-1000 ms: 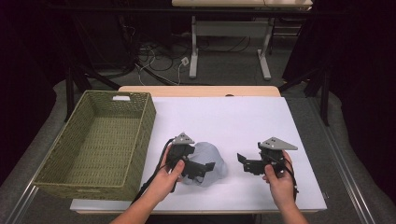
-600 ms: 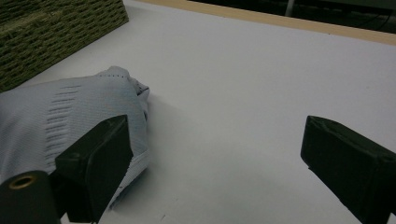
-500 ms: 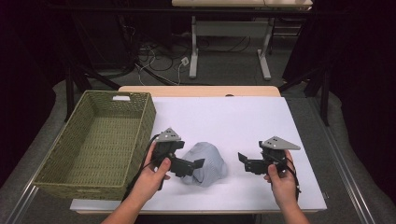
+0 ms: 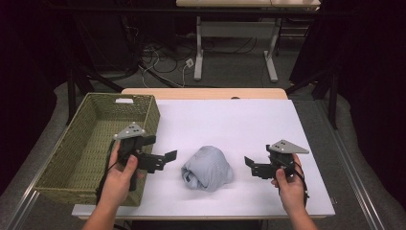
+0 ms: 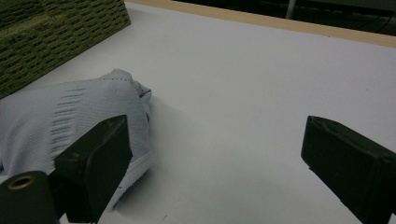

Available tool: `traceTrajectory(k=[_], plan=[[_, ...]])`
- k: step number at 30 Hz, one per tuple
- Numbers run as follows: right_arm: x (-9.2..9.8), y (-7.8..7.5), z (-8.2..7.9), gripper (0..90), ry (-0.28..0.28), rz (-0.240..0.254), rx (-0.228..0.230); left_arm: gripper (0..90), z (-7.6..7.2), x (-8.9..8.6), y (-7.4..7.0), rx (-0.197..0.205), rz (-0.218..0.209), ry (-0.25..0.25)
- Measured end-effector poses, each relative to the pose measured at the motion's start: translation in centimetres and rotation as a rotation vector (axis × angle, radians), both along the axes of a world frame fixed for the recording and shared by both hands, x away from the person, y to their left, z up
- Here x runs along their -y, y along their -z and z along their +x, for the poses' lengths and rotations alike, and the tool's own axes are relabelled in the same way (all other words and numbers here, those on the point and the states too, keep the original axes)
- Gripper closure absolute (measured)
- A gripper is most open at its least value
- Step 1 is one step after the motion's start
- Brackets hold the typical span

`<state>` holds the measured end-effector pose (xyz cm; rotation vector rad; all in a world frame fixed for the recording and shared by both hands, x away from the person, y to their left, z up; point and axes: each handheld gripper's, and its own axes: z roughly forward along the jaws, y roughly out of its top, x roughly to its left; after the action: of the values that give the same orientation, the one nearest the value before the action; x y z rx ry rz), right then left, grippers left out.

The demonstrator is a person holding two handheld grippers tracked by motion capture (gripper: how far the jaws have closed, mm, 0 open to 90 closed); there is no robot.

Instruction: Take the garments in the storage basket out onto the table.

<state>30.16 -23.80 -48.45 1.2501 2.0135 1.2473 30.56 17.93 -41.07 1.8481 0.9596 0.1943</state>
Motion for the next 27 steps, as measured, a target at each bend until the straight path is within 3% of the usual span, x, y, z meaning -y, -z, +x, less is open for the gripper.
traceTrajectory(k=[6, 13, 22, 27], plan=[[0.1, 0.0, 0.0, 8.1, 0.001, -0.002, 0.002, 0.7, 0.1, -3.0, -0.1, 0.020, 0.004, -0.061], [0.0, 0.2, 0.1, 8.1, 0.000, -0.003, -0.006, 0.7, 0.9, -5.8, 0.5, 0.015, -0.033, -0.139], [0.3, 0.5, 0.3, 8.1, 0.009, -0.003, -0.022, 0.7, 2.0, -8.4, 1.9, 0.020, -0.087, -0.257], [0.5, 0.9, 0.5, 8.1, 0.017, -0.004, -0.030, 0.7, 2.4, -9.8, 2.5, 0.027, -0.094, -0.312]])
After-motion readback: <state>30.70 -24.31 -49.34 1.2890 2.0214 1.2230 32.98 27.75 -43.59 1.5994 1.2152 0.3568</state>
